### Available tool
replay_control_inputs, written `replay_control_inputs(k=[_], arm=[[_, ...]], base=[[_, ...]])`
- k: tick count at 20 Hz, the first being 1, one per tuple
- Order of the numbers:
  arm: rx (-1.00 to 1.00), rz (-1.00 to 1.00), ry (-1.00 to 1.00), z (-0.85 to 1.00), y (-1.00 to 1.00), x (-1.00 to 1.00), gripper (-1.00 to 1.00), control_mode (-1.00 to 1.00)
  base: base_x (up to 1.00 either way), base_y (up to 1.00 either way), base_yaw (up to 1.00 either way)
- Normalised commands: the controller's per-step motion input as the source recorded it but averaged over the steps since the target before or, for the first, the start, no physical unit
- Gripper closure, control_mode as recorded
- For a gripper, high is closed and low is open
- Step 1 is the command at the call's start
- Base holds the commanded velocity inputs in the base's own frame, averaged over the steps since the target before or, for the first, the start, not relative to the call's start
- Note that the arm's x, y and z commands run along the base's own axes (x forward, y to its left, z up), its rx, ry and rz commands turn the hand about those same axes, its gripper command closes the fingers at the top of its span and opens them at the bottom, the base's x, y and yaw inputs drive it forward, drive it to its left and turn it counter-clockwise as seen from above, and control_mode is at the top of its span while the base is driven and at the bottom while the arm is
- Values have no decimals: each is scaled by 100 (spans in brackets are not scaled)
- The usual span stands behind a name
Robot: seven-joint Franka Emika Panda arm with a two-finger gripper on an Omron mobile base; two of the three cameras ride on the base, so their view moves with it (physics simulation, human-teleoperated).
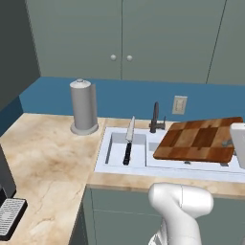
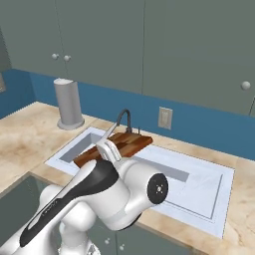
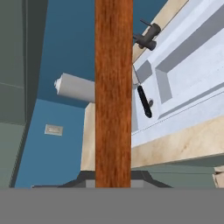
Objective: Move the cutting board and knife to the sink. Then move spray from the cabinet to the counter.
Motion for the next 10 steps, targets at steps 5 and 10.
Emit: replay_control_inputs(k=[5,10], arm=[[0,0,1,0,-3,26,100,-100],[0,0,6,0,-20,42,100,-100]], base=[[0,0,0],[0,0,0]])
